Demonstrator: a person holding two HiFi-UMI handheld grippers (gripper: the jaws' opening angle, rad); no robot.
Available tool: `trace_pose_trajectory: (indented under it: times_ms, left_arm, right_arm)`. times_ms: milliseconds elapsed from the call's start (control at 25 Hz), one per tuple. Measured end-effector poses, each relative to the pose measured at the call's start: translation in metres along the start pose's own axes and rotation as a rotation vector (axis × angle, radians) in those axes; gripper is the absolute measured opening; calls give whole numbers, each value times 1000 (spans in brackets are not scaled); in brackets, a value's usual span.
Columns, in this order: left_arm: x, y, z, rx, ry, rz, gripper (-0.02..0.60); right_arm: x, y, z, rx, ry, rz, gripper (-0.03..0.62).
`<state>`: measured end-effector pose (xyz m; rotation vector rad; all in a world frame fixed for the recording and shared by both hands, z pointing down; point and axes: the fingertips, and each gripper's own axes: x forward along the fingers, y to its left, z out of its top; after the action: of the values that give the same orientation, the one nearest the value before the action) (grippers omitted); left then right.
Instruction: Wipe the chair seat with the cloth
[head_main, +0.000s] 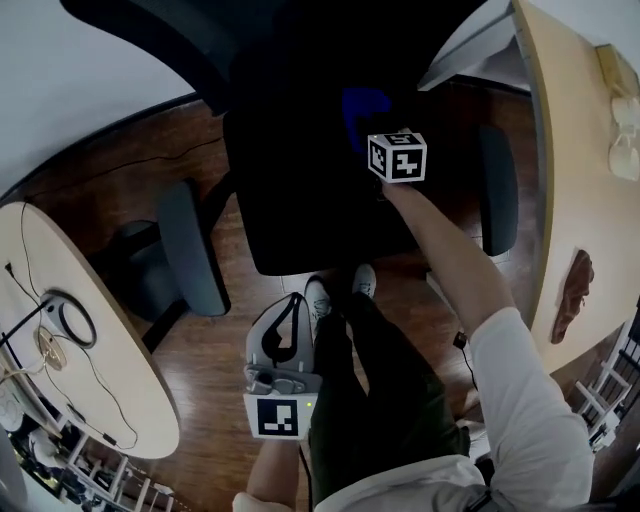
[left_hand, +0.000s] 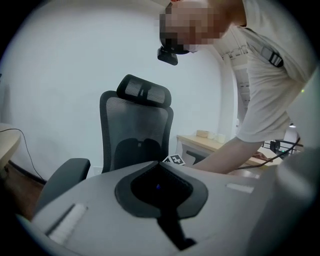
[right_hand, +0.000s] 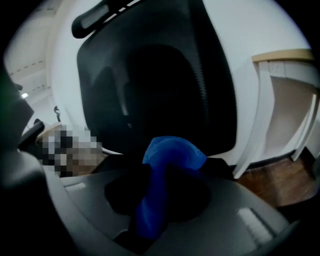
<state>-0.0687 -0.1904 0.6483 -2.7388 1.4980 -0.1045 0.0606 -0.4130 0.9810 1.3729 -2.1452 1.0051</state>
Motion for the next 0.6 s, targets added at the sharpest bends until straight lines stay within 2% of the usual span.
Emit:
trace_pose_trajectory:
  times_ms: [80, 160, 280, 440, 600]
  left_arm:
    - [-2, 12, 1, 7, -6, 19, 0]
    - [-7, 22, 0, 2, 2, 38, 0]
    - [-20, 32, 1, -4, 5, 67, 0]
    - [-32, 43, -14, 2, 15, 98, 0]
    - [-41, 46, -26, 2, 31, 105, 0]
  right_arm:
    - [-1, 69, -2, -13, -23, 104, 95]
    - [11, 133, -20, -14, -3, 192, 96]
    - [47, 202, -70, -53, 92, 242, 97]
    - [92, 226, -120, -83, 185, 180, 97]
    - [96, 228, -118, -114, 178, 178, 97]
